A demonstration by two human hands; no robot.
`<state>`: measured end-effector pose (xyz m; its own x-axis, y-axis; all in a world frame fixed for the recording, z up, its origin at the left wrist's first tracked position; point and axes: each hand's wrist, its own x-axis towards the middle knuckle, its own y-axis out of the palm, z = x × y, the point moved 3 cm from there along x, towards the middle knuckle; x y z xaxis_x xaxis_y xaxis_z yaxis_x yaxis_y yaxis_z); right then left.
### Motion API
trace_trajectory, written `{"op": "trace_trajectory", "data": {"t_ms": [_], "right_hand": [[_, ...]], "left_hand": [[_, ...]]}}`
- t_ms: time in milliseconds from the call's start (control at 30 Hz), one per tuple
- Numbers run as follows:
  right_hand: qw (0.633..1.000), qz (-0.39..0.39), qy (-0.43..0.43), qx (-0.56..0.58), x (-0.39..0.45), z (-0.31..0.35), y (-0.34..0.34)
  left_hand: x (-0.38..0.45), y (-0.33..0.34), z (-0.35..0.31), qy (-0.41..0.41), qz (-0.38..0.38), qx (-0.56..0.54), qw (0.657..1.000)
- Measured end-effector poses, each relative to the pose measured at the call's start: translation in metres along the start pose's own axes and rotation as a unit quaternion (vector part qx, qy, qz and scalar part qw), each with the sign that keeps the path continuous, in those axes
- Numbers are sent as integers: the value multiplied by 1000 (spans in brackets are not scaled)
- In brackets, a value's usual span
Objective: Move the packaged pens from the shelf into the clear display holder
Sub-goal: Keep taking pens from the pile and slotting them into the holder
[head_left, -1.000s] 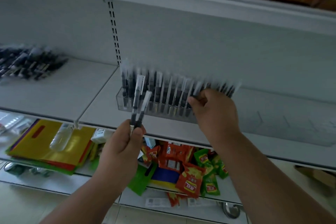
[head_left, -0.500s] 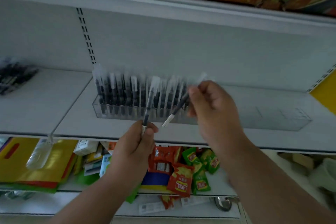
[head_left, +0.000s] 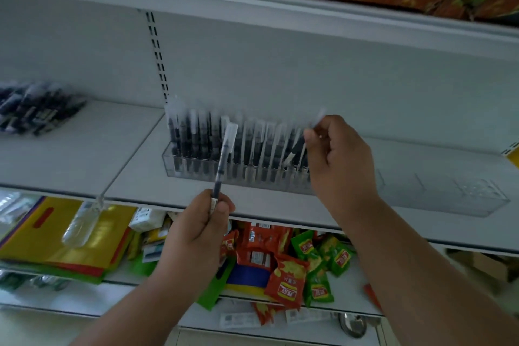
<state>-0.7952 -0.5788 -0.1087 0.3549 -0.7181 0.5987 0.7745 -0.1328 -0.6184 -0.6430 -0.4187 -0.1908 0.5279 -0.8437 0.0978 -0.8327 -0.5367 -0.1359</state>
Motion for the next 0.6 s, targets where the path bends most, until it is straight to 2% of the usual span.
{"op": "trace_trajectory", "data": {"t_ms": [300, 467, 600], "right_hand": [[997, 9, -20, -71, 13, 6, 1], [988, 106, 9, -116, 5, 3, 16], [986, 104, 34, -127, 2, 3, 19]], "left_hand": [[-1, -3, -1, 3, 11, 3, 1000], [1, -2, 3, 12, 21, 14, 1000], [2, 1, 4, 11, 31, 1, 999]]}}
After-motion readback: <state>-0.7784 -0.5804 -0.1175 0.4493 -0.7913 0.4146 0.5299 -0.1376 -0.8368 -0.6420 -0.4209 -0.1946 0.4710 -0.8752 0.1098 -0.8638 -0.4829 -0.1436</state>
